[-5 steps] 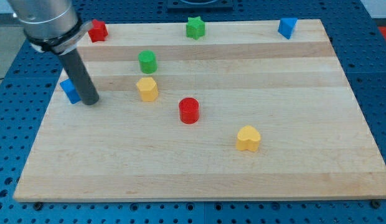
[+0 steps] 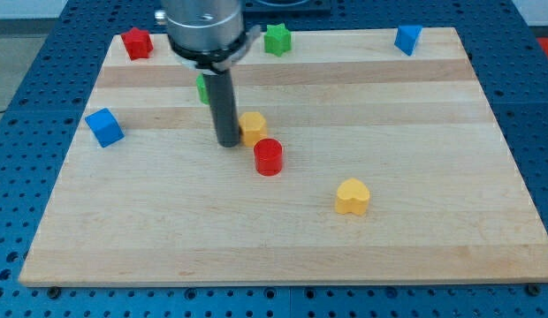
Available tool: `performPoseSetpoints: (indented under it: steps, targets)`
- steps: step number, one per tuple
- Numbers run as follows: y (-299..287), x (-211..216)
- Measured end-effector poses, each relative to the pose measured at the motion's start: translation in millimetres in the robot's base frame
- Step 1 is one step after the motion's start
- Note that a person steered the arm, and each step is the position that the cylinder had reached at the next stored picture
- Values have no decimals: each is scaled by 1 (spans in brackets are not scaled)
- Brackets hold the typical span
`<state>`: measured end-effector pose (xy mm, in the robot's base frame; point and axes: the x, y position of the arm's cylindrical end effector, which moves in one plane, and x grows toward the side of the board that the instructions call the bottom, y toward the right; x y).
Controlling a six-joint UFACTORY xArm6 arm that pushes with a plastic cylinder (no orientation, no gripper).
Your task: Move the yellow hexagon to the center right of the board
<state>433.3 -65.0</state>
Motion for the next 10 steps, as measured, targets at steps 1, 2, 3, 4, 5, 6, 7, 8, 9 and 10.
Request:
performPoseSetpoints:
  steps: [1,2,3,4,5,6,7,8,9,10]
  targets:
    - [25,-9]
    - [44,-30]
    - [68,-45]
    - [65,-68]
    - [52,-84]
    - [73,-81]
    - [115,-77]
    - [143,-77]
    - [126,-87]
    - [133,-104]
